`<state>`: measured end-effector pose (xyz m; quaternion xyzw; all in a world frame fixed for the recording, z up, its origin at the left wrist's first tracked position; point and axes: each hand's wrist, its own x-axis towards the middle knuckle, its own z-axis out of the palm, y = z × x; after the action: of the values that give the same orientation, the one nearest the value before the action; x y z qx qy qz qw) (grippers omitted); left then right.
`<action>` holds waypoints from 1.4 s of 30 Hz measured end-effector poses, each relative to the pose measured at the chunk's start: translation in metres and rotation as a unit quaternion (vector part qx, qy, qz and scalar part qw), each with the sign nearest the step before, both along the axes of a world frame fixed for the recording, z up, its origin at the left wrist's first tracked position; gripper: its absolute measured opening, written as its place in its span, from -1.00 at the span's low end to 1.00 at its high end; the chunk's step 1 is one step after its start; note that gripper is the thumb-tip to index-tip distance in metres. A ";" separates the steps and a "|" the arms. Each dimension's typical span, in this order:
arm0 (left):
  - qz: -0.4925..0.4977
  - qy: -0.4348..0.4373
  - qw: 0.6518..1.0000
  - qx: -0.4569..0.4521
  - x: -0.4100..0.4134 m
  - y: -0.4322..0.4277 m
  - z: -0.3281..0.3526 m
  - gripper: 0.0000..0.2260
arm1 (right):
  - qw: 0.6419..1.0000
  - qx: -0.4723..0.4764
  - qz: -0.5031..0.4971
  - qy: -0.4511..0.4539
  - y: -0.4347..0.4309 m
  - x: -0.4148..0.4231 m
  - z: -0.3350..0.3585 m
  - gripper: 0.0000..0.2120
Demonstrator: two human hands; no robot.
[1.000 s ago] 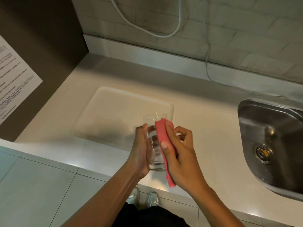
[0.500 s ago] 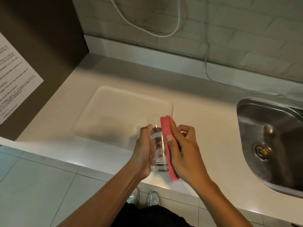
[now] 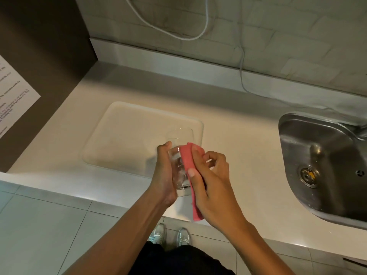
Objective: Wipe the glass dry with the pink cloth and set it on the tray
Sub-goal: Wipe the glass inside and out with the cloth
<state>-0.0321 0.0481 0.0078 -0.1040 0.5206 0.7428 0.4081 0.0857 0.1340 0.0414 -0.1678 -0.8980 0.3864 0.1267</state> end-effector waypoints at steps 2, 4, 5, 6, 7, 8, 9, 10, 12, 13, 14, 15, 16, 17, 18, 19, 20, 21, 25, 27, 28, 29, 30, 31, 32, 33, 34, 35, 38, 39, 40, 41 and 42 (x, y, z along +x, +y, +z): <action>0.009 0.013 1.000 -0.016 -0.005 -0.001 0.001 -0.39 | 0.999 -0.032 0.024 -0.017 -0.007 0.020 -0.006 -0.52; 0.008 0.009 0.999 -0.037 -0.002 -0.001 0.002 -0.38 | 0.998 -0.061 0.019 -0.023 -0.003 0.023 -0.010 -0.52; 0.003 -0.002 0.999 -0.036 0.001 -0.001 0.002 -0.36 | 0.998 -0.062 0.003 -0.026 0.002 0.017 -0.010 -0.52; -0.003 -0.010 0.999 -0.030 0.005 0.001 0.002 -0.34 | 0.998 -0.054 -0.016 -0.029 0.006 0.009 -0.010 -0.53; -0.009 -0.014 1.000 -0.024 0.008 0.002 0.001 -0.35 | 0.998 -0.041 -0.033 -0.030 0.009 0.000 -0.007 -0.53; -0.010 -0.013 1.000 -0.021 0.009 0.003 -0.001 -0.38 | 0.999 -0.022 -0.041 -0.025 0.009 -0.006 -0.004 -0.53; -0.009 -0.010 1.000 -0.020 0.009 0.003 -0.002 -0.40 | 0.999 0.000 -0.035 -0.014 0.006 -0.007 -0.002 -0.53; -0.004 -0.007 1.000 -0.022 0.007 0.002 -0.002 -0.41 | 1.000 0.018 -0.017 -0.006 0.002 -0.002 -0.002 -0.53; 0.007 -0.010 0.999 -0.034 0.001 -0.001 -0.003 -0.44 | 1.000 0.007 0.024 -0.016 -0.004 0.017 -0.007 -0.52; 0.008 -0.011 0.999 -0.039 0.001 -0.002 -0.003 -0.45 | 0.999 -0.015 0.033 -0.022 -0.005 0.025 -0.009 -0.52; 0.006 -0.013 0.999 -0.043 0.003 -0.002 -0.003 -0.44 | 0.999 -0.029 0.033 -0.024 -0.003 0.026 -0.010 -0.53; 0.001 -0.021 0.999 -0.042 0.006 -0.002 -0.003 -0.43 | 0.999 -0.032 0.020 -0.028 0.001 0.022 -0.010 -0.52; -0.005 -0.032 0.999 -0.036 0.010 -0.001 -0.003 -0.40 | 0.999 -0.030 -0.002 -0.032 0.006 0.015 -0.009 -0.52; -0.011 -0.037 0.999 -0.030 0.014 0.001 -0.003 -0.38 | 0.999 -0.020 -0.020 -0.034 0.010 0.007 -0.006 -0.52; -0.014 -0.034 0.999 -0.026 0.015 0.002 -0.003 -0.38 | 0.999 -0.006 -0.026 -0.027 0.011 0.002 -0.003 -0.52; -0.009 -0.027 0.999 -0.025 0.014 0.002 -0.002 -0.38 | 1.000 0.010 -0.020 -0.015 0.007 0.002 -0.001 -0.53; 0.002 -0.017 0.999 -0.030 0.011 0.002 -0.002 -0.40 | 1.000 0.023 -0.004 -0.009 0.003 0.006 0.000 -0.52; 0.013 -0.012 0.999 -0.035 0.006 0.002 0.000 -0.42 | 0.999 0.031 0.017 -0.012 -0.001 0.014 -0.001 -0.51; 0.013 -0.009 0.999 -0.048 0.005 0.001 0.002 -0.42 | 0.999 0.011 0.033 -0.017 0.001 0.024 -0.004 -0.53; -0.005 -0.020 0.999 -0.028 0.013 0.004 0.002 -0.37 | 1.000 0.002 -0.011 -0.024 0.015 0.000 -0.002 -0.51; -0.011 -0.023 1.000 -0.016 0.016 0.006 0.002 -0.37 | 0.999 0.015 -0.028 -0.031 0.020 -0.011 0.001 -0.52; -0.012 -0.022 1.000 -0.006 0.017 0.007 0.002 -0.38 | 0.998 0.034 -0.034 -0.032 0.020 -0.018 0.005 -0.52; -0.009 -0.017 1.000 0.003 0.016 0.006 0.001 -0.39 | 0.998 0.054 -0.029 -0.025 0.018 -0.019 0.008 -0.53; -0.003 -0.013 1.000 0.008 0.013 0.005 0.000 -0.40 | 0.997 0.080 -0.014 -0.014 0.013 -0.016 0.009 -0.53; 0.005 -0.010 1.000 0.006 0.009 0.003 -0.001 -0.39 | 0.994 0.108 0.008 -0.011 0.007 -0.007 0.007 -0.52; 0.010 -0.010 1.000 -0.002 0.006 0.000 -0.001 -0.39 | 0.992 0.124 0.028 -0.013 0.001 0.002 0.005 -0.51; 0.012 -0.011 1.000 -0.010 0.005 -0.002 -0.003 -0.39 | 0.991 0.127 0.040 -0.016 -0.002 0.010 0.002 -0.51; 0.009 -0.009 1.000 -0.016 0.007 -0.004 -0.005 -0.38 | 0.991 0.125 0.044 -0.017 -0.001 0.013 -0.001 -0.51; -0.014 -0.003 1.000 -0.014 0.022 -0.002 -0.007 -0.42 | 0.997 0.075 -0.001 -0.020 0.015 -0.008 0.000 -0.53; -0.018 -0.008 1.000 -0.008 0.025 -0.001 -0.007 -0.43 | 0.997 0.072 -0.019 -0.026 0.019 -0.019 0.004 -0.53; -0.018 -0.011 1.000 0.001 0.027 0.000 -0.005 -0.44 | 0.996 0.082 -0.027 -0.028 0.021 -0.027 0.008 -0.53; -0.016 -0.010 1.000 0.009 0.025 0.000 -0.004 -0.44 | 0.994 0.104 -0.022 -0.025 0.019 -0.031 0.010 -0.53; -0.011 -0.007 1.000 0.012 0.021 -0.001 -0.002 -0.42 | 0.991 0.135 -0.005 -0.021 0.014 -0.029 0.011 -0.53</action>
<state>-0.0111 0.0475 0.0054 -0.0988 0.5095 0.7437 0.4213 0.0566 0.1485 0.0522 -0.1620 -0.9434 0.2576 0.1315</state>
